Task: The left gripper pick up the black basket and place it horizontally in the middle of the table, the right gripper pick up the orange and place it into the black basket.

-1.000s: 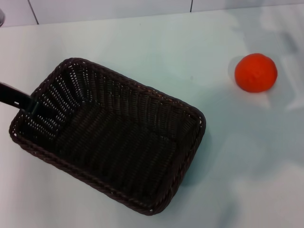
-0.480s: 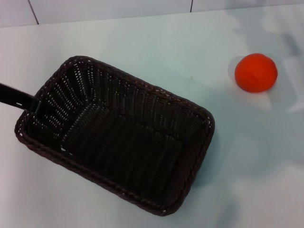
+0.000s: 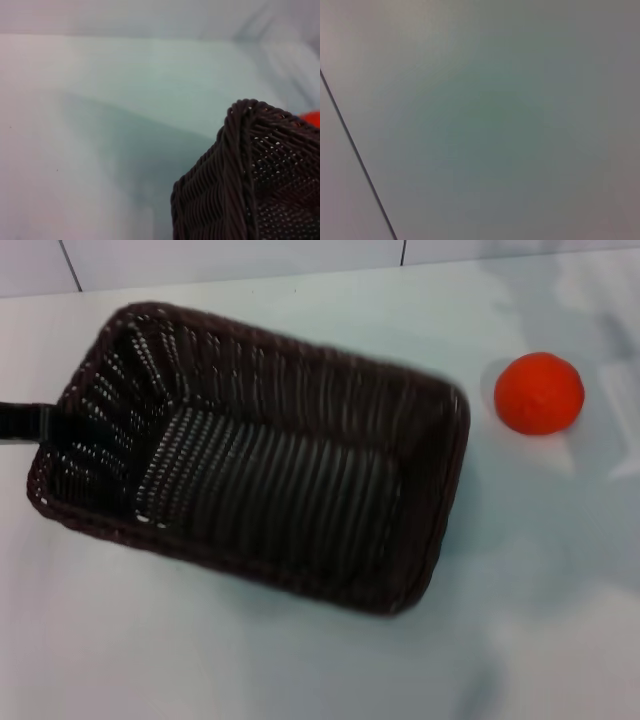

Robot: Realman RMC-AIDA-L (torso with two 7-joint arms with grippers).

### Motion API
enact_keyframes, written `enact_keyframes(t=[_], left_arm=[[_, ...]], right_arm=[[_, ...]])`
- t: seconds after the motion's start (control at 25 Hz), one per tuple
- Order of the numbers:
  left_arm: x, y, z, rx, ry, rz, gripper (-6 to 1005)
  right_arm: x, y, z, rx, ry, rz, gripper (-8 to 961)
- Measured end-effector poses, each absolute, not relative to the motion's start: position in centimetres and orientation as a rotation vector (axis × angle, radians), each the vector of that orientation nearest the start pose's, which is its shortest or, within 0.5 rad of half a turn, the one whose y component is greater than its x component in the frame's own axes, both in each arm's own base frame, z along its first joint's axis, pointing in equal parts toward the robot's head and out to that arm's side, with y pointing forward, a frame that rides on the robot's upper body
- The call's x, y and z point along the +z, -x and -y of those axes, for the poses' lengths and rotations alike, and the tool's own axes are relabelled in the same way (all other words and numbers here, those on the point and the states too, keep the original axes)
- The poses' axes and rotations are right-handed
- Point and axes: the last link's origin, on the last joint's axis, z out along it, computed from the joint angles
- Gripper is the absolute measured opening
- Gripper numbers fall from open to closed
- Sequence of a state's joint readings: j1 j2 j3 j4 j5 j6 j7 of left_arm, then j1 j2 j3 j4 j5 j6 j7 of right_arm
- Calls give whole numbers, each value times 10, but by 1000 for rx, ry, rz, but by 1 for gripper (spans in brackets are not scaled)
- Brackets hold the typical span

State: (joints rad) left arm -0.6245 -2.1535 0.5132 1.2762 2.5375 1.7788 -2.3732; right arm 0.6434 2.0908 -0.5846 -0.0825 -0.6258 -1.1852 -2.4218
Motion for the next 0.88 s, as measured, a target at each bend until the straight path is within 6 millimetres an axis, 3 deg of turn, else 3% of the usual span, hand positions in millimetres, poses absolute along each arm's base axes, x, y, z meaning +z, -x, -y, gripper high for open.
enact_keyframes(t=[0.32,0.88], left_arm=[[82,255,-338,-439,2205,1653,165],[55,288,-340,-581,2004,1792,217]], right_arm=[[42,-295,-400,-1361,844,1348,869],[41,-295,-401,-1361,849,1352,869]])
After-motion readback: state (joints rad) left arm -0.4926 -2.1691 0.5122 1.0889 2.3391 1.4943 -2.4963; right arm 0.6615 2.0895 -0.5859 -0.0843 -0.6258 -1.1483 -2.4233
